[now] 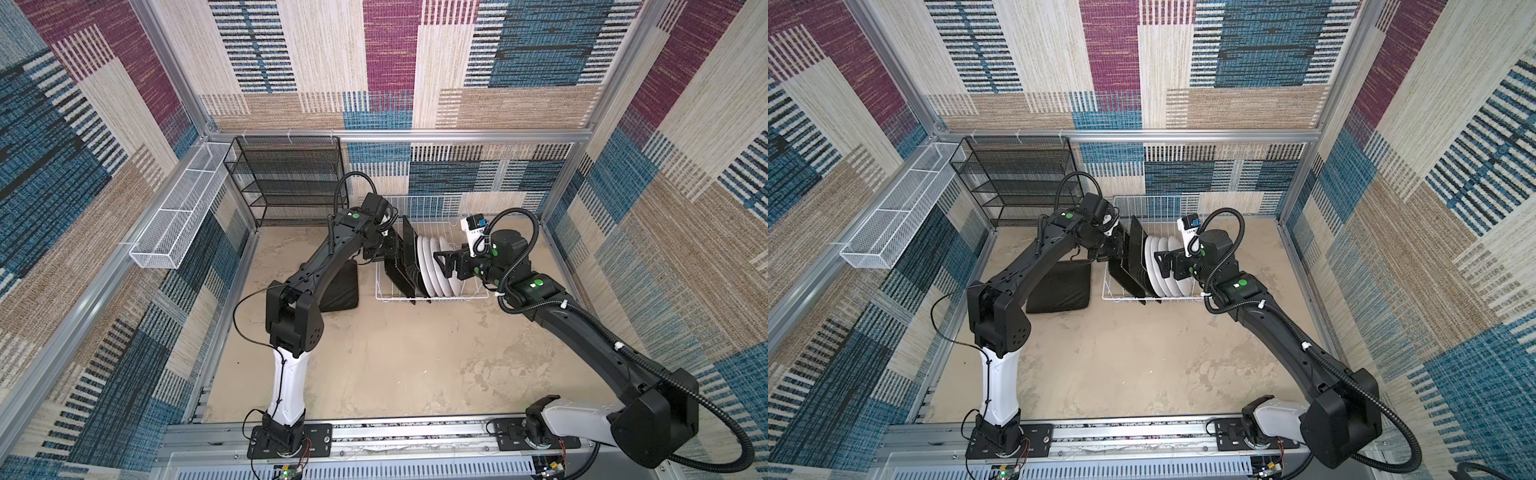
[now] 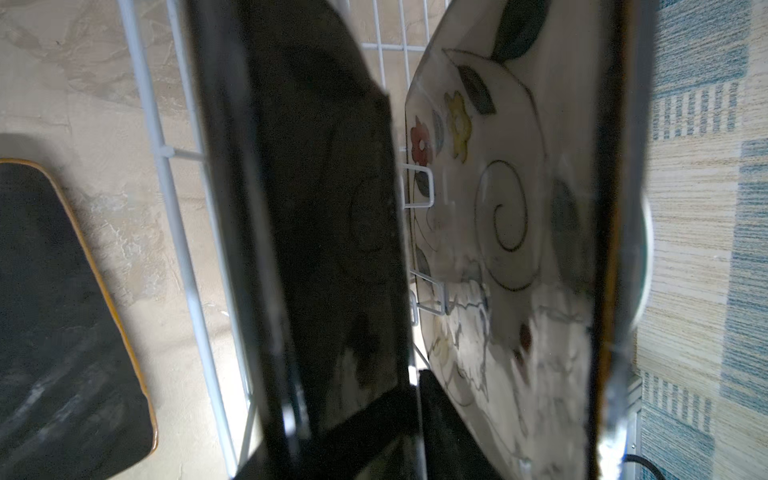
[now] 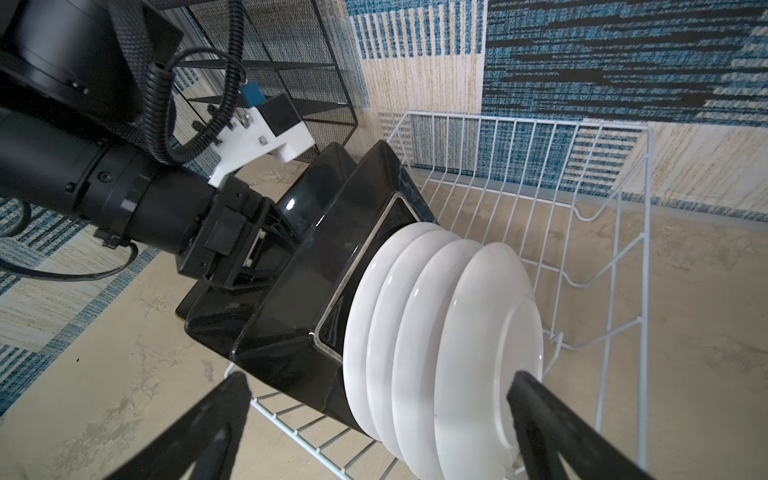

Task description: Unload the plates from the dish rack

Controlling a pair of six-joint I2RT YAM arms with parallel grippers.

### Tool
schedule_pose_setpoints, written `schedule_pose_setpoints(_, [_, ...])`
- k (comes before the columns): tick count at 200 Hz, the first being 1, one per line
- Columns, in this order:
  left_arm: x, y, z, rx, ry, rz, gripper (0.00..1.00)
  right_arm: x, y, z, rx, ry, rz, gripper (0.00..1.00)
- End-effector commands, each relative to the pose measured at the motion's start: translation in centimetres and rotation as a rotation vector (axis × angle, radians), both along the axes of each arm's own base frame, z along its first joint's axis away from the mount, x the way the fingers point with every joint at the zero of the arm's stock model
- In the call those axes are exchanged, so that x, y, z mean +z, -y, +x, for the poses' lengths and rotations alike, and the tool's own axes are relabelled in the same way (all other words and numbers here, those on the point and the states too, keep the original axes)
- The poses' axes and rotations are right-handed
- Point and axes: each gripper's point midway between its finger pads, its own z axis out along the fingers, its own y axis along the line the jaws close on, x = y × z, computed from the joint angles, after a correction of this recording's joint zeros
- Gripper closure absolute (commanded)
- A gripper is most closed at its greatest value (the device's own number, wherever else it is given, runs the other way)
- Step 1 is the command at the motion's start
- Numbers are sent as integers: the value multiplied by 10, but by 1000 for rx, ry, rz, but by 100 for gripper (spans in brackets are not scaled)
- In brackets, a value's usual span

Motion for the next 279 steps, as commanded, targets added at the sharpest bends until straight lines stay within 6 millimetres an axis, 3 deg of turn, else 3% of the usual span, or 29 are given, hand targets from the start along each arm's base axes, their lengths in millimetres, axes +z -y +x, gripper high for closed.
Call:
schedule_pose_setpoints(1, [-6, -2, -2, 17, -19, 13, 59, 10, -2, 1, 6, 20, 25, 1])
schedule_pose_setpoints(106, [-15, 3, -1, 22, -45, -9, 65, 7, -6, 9, 10, 21, 11, 1])
schedule_pose_setpoints(197, [-20, 1, -4, 35, -63, -6, 76, 9, -5, 9, 7, 26, 8, 1])
schedule_pose_setpoints(279, [-12, 7, -4, 55, -78, -51, 100, 18, 0, 10, -11, 58, -7, 1])
